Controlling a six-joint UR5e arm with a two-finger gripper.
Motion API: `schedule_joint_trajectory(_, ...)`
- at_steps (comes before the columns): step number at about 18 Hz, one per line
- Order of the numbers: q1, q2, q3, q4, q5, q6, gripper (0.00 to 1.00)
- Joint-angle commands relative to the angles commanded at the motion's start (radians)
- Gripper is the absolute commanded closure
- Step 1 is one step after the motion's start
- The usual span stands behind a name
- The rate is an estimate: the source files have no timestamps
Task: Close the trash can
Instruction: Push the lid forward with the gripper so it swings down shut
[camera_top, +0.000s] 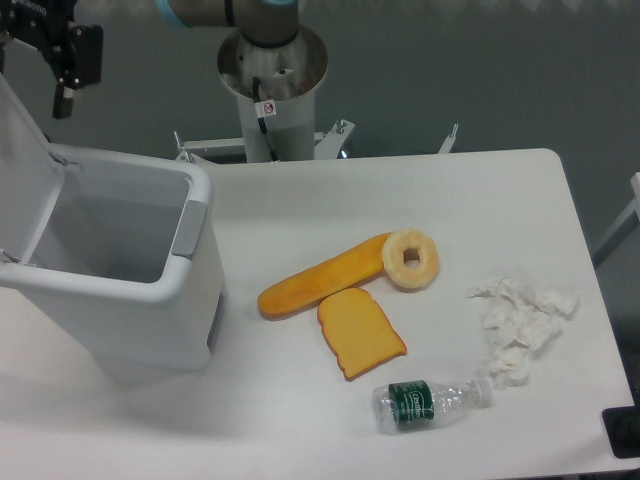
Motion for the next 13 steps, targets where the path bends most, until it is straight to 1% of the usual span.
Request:
schedule_joint_trajectory(10, 0.095, 0.009, 0.006, -0.002, 0.006, -0.002, 0.00)
schedule_joint_trajectory(13, 0.126, -0.002, 0.005, -0.002, 0.006, 0.000, 0.00)
